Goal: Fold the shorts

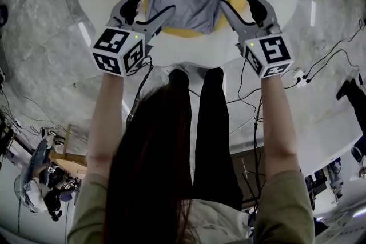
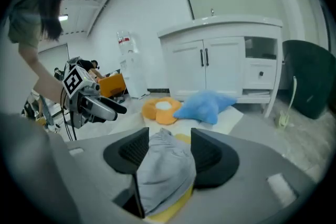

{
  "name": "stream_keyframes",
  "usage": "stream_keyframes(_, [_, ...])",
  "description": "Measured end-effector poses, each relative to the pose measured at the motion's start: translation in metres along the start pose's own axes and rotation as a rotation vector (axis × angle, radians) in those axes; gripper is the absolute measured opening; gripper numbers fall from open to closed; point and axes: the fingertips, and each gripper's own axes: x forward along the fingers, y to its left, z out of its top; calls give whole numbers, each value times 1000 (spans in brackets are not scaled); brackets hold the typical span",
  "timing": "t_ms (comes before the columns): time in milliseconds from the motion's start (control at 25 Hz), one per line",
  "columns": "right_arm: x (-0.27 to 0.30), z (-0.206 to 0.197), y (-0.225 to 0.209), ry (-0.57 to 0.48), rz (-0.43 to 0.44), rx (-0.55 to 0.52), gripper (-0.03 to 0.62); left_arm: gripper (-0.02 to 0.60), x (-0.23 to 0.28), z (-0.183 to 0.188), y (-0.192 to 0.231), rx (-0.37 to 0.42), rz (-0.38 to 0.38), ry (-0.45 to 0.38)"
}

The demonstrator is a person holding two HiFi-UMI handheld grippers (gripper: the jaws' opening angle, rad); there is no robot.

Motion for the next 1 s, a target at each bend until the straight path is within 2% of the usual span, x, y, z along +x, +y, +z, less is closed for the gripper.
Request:
stream_keyframes(160, [-56,71,29,-124,-48,35,238,372,-66,59,-31,-162,90,-216])
stream_keyframes(280, [-109,136,52,-230,-107,113,238,372,-131,101,-62,-205,154,-319])
stream_keyframes(360, [-150,181,73,-291,-138,162,238,371,-177,128,-88,-179,188,-351])
stream_keyframes(440, [-188,225,95,-336,-148,163,238,372,-219,158,-115,-125,213,-375])
stream_keyframes(680, [-275,342,149,-410,-101,12,238,371,-316,243,-187,52,237,-428])
stream_keyframes(840, [-327,378,177,-441,-92,-78,236,370,-360,268,-241,110,209,-453])
stream_keyframes(1000, [-362,393,193,-484,-122,-103,235,369,-393,276,-274,131,288,-513])
